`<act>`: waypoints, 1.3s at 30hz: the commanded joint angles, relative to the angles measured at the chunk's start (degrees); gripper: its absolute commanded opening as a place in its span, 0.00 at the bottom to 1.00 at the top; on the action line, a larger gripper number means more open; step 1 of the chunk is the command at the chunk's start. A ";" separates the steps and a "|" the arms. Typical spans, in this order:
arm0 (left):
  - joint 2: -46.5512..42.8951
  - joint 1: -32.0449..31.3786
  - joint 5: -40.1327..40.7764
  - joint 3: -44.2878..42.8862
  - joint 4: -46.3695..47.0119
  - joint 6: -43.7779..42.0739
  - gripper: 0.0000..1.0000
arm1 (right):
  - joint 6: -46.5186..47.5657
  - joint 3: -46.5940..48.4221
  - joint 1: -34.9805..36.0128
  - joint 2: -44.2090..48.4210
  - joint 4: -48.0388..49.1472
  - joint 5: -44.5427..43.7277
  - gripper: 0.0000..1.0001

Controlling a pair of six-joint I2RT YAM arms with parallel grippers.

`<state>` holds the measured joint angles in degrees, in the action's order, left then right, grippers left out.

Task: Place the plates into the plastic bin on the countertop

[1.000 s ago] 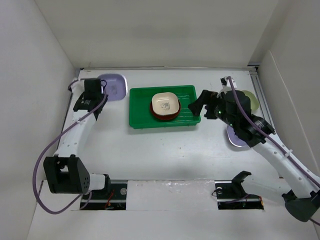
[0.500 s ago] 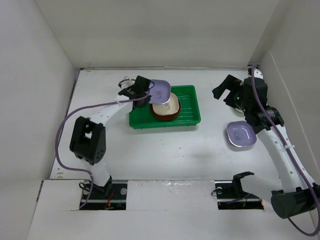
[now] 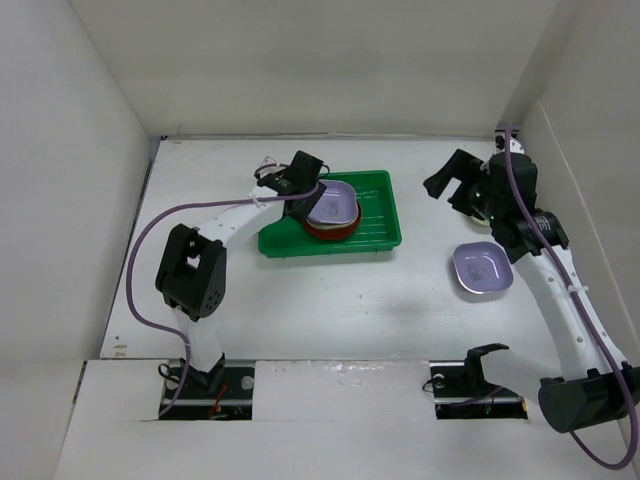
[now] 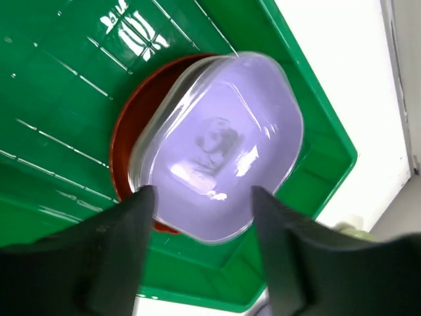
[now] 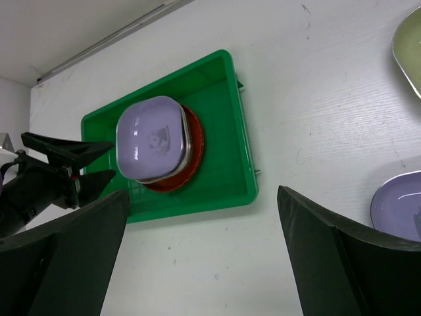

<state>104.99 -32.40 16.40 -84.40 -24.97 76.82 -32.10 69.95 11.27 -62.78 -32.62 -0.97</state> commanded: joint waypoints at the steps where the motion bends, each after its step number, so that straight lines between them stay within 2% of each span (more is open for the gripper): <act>1: -4.07 -1.25 1.79 -0.94 -0.25 2.02 0.60 | 0.90 2.47 -0.98 -0.15 1.07 0.62 1.00; 2: -4.96 -1.78 2.66 -0.33 -0.25 2.02 0.71 | 0.90 2.99 -1.51 -0.84 1.07 1.14 1.00; 5: -8.73 -1.79 2.67 -0.33 0.45 0.28 0.79 | 0.90 3.00 -2.73 -2.16 2.38 0.45 1.00; 6: -9.97 -2.31 3.19 -0.33 0.45 -0.35 0.88 | 0.90 3.00 -3.35 -2.86 2.39 -1.47 1.00; 8: -14.08 -4.15 5.21 -0.85 0.45 -2.45 1.00 | 0.90 2.47 -5.90 -5.31 2.39 -3.67 1.00; 12: -18.49 -5.30 6.10 -3.83 0.11 -12.90 1.00 | -0.33 2.47 -11.52 -10.67 5.46 -6.32 1.00; 13: -19.11 -5.30 5.40 -3.84 0.10 -17.97 1.00 | -0.33 2.47 -12.23 -12.35 5.46 -7.02 1.00; 16: -21.13 -5.30 3.91 -4.37 -1.04 -24.33 1.00 | -0.33 7.47 -13.38 -19.99 4.85 -9.30 1.00; 17: -21.75 -5.30 3.38 -3.32 -1.04 -29.13 1.00 | 0.19 9.04 -14.07 -22.01 4.85 -10.18 1.00; 20: -24.12 -5.30 3.37 -0.77 -3.24 -33.29 1.00 | 1.24 16.07 -14.87 -31.32 1.78 -12.65 1.00; 21: -24.74 -4.61 2.59 0.02 -3.24 -34.44 1.00 | 1.25 19.83 -15.83 -33.78 -1.10 -12.65 1.00; 25: -28.34 0.23 -1.81 5.47 -2.46 -37.61 1.00 | 3.70 21.28 -16.45 -41.27 -0.61 -11.33 1.00; 30: -29.58 0.85 -1.81 7.23 -2.45 -40.77 1.00 | 3.71 23.82 -16.98 -49.88 -0.60 -11.33 0.99; 35: -30.11 0.85 -1.81 9.25 -1.75 -40.78 1.00 | 4.23 26.72 -16.37 -55.51 -1.22 -10.10 0.92; 39: -30.63 0.85 -2.43 10.84 -0.60 -40.78 1.00 | 4.24 28.48 -15.14 -58.86 -2.27 -10.88 0.81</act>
<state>76.27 -31.48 14.52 -74.52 -27.49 37.36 -28.62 95.04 -5.21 -121.71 -34.46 -11.18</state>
